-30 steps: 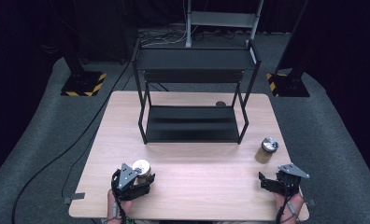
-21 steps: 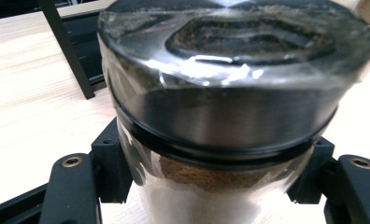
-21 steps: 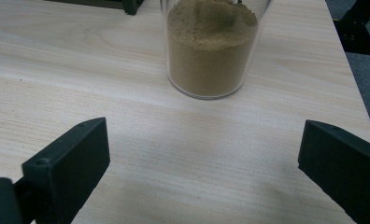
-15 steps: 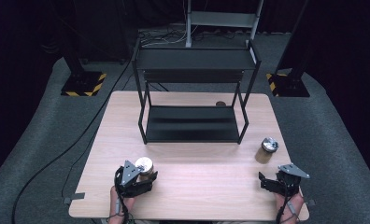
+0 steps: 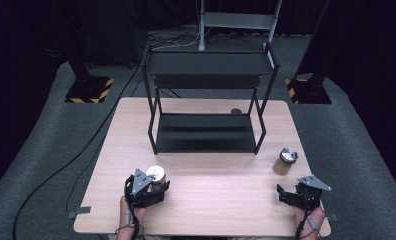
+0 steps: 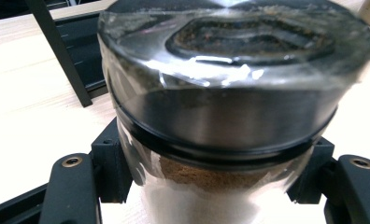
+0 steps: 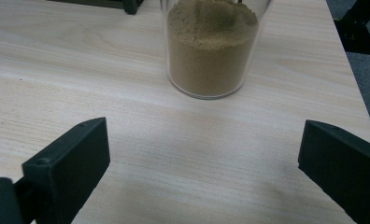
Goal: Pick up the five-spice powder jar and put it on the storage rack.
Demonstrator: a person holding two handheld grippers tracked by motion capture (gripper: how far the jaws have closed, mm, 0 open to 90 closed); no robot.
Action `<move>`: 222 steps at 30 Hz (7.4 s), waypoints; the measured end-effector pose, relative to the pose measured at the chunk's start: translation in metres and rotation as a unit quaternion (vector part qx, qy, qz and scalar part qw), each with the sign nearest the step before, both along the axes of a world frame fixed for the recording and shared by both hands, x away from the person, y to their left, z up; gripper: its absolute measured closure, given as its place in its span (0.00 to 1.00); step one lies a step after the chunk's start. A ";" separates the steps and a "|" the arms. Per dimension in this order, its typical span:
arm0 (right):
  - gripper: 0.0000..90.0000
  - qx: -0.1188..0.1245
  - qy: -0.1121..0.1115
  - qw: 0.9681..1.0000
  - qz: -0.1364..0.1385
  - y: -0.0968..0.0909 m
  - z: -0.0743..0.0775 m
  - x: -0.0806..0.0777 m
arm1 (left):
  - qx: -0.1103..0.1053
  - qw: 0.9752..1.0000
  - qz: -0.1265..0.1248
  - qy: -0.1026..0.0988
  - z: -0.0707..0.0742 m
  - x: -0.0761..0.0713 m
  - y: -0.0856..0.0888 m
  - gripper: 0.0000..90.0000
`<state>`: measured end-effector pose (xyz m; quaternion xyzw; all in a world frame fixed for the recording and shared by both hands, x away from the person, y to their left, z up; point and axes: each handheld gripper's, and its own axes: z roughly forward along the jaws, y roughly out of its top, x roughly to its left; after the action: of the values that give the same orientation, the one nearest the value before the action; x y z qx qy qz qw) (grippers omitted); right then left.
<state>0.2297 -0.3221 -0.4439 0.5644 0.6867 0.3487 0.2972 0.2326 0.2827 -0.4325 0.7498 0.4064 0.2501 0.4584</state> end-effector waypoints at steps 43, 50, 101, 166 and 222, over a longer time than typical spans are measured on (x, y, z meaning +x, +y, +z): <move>0.01 0.002 -0.002 1.000 -0.001 0.000 0.000 -0.001 | 0.007 1.000 -0.020 0.003 0.005 0.034 -0.014 0.35; 0.01 0.001 -0.002 1.000 -0.001 0.000 0.000 -0.001 | 0.013 1.000 -0.022 0.006 0.006 0.040 -0.015 0.35; 0.01 0.003 -0.003 1.000 0.000 -0.001 0.000 -0.001 | 0.031 0.999 -0.035 0.002 0.020 0.081 -0.034 0.35; 0.01 0.002 -0.005 1.000 -0.001 -0.001 -0.001 -0.002 | 0.024 0.998 -0.050 0.000 0.026 0.128 -0.053 0.35; 0.01 0.002 -0.006 1.000 0.000 -0.001 -0.001 -0.002 | -0.001 1.000 -0.029 0.005 0.019 0.167 -0.068 0.35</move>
<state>0.2277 -0.3228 -0.4451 0.5630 0.6844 0.3530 0.3000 0.3995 0.2144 -0.4140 0.7620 0.3873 0.2322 0.4642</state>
